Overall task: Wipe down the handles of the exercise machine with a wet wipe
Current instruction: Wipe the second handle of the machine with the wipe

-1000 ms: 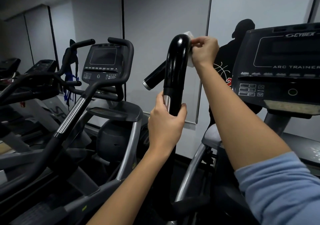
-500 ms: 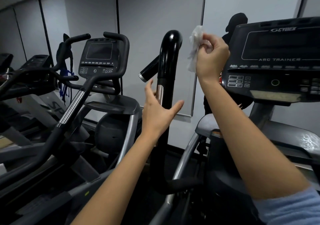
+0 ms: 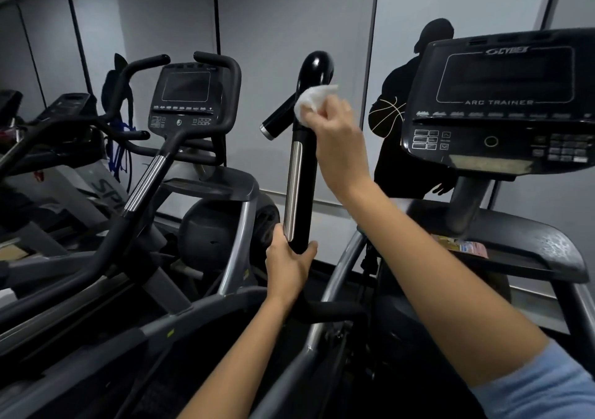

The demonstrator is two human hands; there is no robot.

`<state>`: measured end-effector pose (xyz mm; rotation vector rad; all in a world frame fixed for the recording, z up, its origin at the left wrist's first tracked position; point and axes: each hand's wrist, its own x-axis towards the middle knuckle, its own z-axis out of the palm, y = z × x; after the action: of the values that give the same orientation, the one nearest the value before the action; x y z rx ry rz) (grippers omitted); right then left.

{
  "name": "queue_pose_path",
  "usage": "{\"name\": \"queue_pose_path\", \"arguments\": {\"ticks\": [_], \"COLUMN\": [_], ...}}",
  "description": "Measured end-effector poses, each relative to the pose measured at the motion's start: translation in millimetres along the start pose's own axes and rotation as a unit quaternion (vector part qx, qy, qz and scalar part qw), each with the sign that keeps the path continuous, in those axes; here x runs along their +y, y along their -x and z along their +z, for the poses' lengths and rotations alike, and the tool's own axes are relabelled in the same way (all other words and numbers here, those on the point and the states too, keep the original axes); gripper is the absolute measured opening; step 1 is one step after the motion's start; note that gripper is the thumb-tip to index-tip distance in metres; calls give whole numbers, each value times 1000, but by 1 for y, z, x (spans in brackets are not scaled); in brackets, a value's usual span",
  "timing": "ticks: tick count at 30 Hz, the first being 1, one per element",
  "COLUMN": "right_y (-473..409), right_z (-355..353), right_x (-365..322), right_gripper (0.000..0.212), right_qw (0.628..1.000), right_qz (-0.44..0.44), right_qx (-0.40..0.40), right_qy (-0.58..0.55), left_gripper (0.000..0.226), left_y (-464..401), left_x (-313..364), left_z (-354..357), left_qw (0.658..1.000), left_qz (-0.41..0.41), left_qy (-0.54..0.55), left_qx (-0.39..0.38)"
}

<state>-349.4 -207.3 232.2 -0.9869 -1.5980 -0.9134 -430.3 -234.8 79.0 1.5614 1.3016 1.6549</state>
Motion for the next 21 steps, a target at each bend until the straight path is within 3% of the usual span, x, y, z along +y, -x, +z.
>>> {"name": "queue_pose_path", "arguments": {"ticks": [5,10,16,19,21], "right_y": [60,5,83,73,39], "right_z": [-9,-14,-19,-16,-8], "right_x": [-4,-6,-19,-19,-21], "right_gripper": [35,44,63,56,47], "right_qw": [984,973,943,932,939], "right_qz": [-134,-123,-214,-230,-187], "right_qx": [-56,-45,-107,-103,-91], "right_qy": [101,190,233,261,275], "left_gripper": [24,21,28,29,25], "left_y": [-1,0,-1,1,3], "left_x": [0,-4,-1,-2,-1], "left_z": [3,4,2,3,2], "left_qw": [999,1000,999,1000,1000], "left_qz": [-23,-14,-19,-11,-4], "left_qy": [-29,-16,-37,-23,-26], "left_qx": [9,13,0,-3,-2]}}
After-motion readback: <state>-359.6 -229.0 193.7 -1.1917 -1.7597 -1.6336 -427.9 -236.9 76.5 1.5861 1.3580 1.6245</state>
